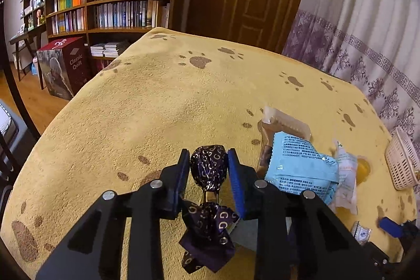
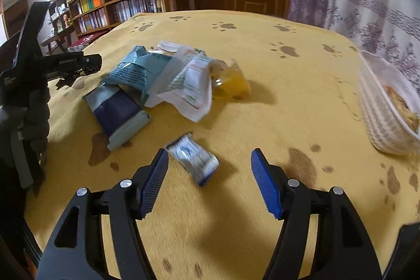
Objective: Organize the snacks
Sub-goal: 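Grasp the small silver candy packet with the right gripper, then drop the silver packet into the white basket with the right gripper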
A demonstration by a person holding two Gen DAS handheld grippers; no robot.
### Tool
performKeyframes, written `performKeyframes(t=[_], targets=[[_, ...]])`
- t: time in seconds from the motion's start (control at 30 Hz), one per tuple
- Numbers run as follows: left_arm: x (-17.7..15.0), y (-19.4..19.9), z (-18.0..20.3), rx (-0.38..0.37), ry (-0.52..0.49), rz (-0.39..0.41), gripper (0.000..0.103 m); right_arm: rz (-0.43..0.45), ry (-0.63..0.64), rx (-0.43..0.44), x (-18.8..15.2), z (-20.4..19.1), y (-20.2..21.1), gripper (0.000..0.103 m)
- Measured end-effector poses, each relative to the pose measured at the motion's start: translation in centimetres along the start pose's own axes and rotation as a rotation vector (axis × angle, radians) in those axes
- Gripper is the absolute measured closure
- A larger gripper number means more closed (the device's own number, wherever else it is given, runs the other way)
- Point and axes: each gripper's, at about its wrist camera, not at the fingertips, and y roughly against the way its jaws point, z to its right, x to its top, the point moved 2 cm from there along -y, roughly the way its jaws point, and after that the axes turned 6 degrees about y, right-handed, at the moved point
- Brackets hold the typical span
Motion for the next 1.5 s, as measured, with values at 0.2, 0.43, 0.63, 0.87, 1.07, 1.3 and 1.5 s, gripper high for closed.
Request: performKeyframes(t=[0.2, 0.43, 0.63, 0.87, 1.07, 1.3, 1.5], targets=[[0.0, 0.6, -0.5, -0.013, 0.018, 0.007, 0.073, -0.037, 0.017, 0.026, 0.5, -0.1, -1.7, 0.04], [-0.1, 0.7, -0.5, -0.019, 0.021, 0.007, 0.073, -0.03, 0.064, 0.005, 0.1, -0.9, -1.5, 0.073], [-0.2, 0.8, -0.3, -0.021, 0.016, 0.009, 0.073, -0.015, 0.029, 0.001, -0.4, -0.5, -0.6, 0.075], [-0.3, 0.8, -0.3, -0.02, 0.015, 0.007, 0.073, 0.062, -0.057, -0.041, 0.4, 2.1, 2.7, 0.075], [-0.3, 0.8, -0.3, -0.022, 0.012, 0.009, 0.073, 0.135, -0.142, -0.118, 1.0, 6.0, 5.7, 0.075], [-0.4, 0.9, -0.2, -0.022, 0.01, 0.011, 0.073, 0.203, -0.247, -0.236, 1.3, 11.6, 9.2, 0.075], [-0.5, 1.2, -0.2, -0.016, 0.012, 0.013, 0.073, 0.243, -0.323, -0.328, 1.1, 16.4, 11.5, 0.074]])
